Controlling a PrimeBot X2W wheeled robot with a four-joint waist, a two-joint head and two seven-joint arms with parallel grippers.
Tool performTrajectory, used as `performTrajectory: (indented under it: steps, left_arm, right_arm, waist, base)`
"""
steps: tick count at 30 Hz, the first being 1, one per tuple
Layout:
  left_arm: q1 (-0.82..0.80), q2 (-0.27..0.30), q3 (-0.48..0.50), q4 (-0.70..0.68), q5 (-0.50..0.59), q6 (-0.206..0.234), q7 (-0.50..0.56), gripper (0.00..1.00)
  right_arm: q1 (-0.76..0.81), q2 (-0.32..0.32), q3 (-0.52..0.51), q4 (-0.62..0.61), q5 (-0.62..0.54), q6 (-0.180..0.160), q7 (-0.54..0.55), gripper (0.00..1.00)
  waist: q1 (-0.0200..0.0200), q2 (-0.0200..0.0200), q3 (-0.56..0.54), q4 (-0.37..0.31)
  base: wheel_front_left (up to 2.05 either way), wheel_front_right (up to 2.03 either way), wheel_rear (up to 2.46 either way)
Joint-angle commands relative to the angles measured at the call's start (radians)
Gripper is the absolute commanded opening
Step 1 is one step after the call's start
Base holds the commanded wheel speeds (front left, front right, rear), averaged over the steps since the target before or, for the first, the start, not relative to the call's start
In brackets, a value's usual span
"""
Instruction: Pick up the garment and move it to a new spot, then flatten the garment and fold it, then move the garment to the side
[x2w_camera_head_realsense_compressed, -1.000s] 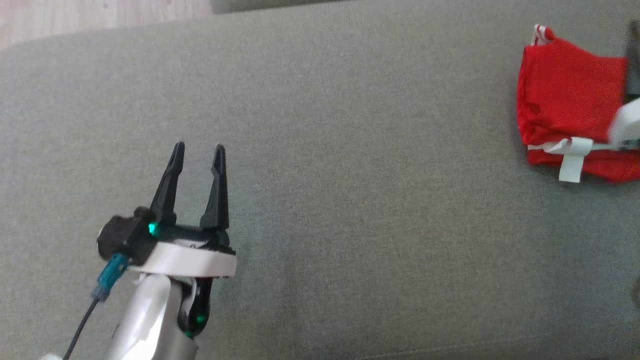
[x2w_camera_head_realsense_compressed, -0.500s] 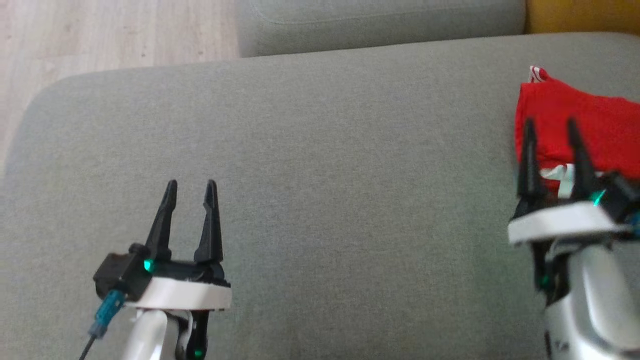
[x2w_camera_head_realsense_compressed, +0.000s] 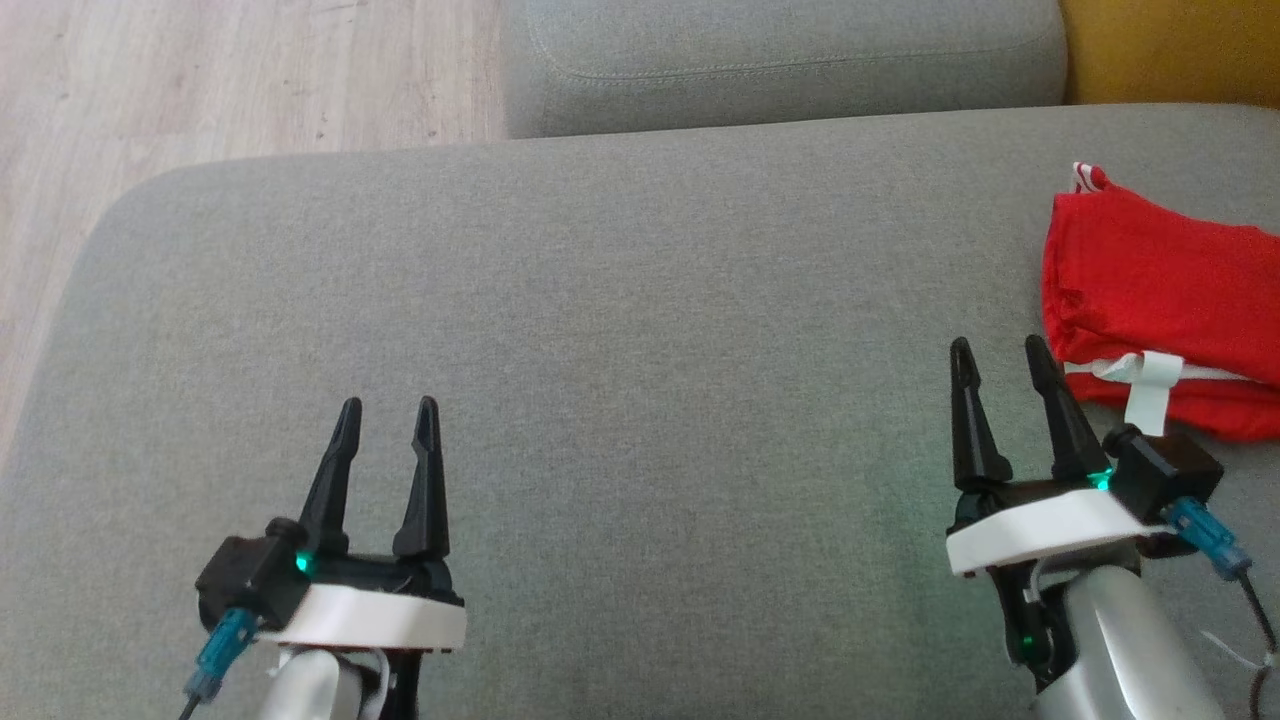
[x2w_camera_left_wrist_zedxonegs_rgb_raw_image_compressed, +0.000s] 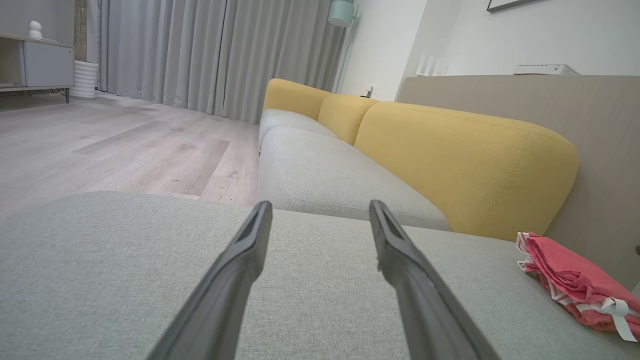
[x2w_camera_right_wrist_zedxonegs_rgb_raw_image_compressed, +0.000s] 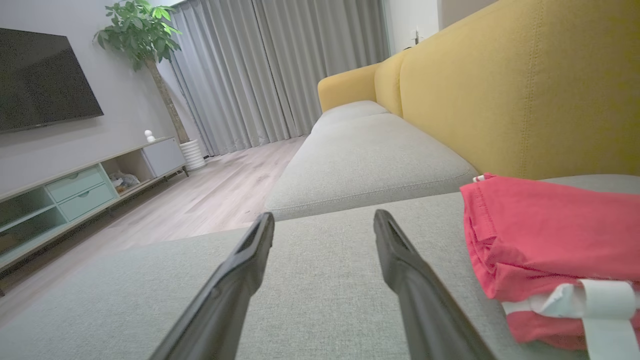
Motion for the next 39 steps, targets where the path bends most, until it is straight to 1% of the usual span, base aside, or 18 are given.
performTrajectory:
  steps: [1, 11, 24, 31, 32, 36, 39]
  left_arm:
    - [-0.018, 0.0, 0.026, -0.026, -0.006, -0.006, -0.005, 1.0]
    - [-0.009, 0.0, 0.023, -0.022, -0.017, -0.006, -0.005, 1.0]
    - [-0.007, 0.0, 0.05, -0.019, -0.019, -0.006, -0.005, 1.0]
    - [-0.005, 0.0, 0.06, -0.011, -0.047, -0.004, -0.005, 1.0]
    - [0.018, 0.0, 0.029, 0.019, -0.045, 0.0, 0.0, 0.0]
    - [0.03, 0.0, 0.028, 0.07, -0.052, 0.002, 0.001, 0.0]
    - [0.03, 0.001, 0.032, 0.067, -0.083, 0.002, 0.009, 0.0]
  right_arm:
    - [-0.014, -0.003, 0.03, -0.037, 0.001, -0.002, -0.011, 1.0]
    - [-0.007, -0.002, 0.036, -0.049, -0.004, -0.002, -0.011, 1.0]
    - [-0.003, -0.002, 0.046, -0.049, -0.008, -0.002, -0.011, 1.0]
    - [-0.002, -0.002, 0.051, -0.046, -0.009, -0.002, -0.011, 1.0]
    - [0.016, 0.0, 0.023, -0.014, -0.001, 0.0, 0.0, 0.0]
    - [0.037, 0.001, 0.023, 0.035, 0.004, 0.0, 0.002, 0.0]
    - [0.039, 0.0, 0.02, 0.03, 0.039, 0.0, 0.009, 0.0]
  waist:
    - [0.0001, -0.0001, -0.001, 0.001]
    - [0.0001, -0.0001, -0.008, 0.003]
    - [0.0001, -0.0001, -0.006, -0.008]
    - [0.0001, -0.0001, 0.0, -0.015]
    - [0.0001, -0.0001, 0.0, -0.016]
    - [0.0001, -0.0001, 0.0, -0.016]
    - [0.0001, -0.0001, -0.001, -0.016]
  base:
    - [0.0, 0.0, 0.0]
    - [0.0, 0.0, 0.0]
    - [0.0, 0.0, 0.0]
    - [0.0, 0.0, 0.0]
    - [0.0, 0.0, 0.0]
    - [0.0, 0.0, 0.0]
    - [0.0, 0.0, 0.0]
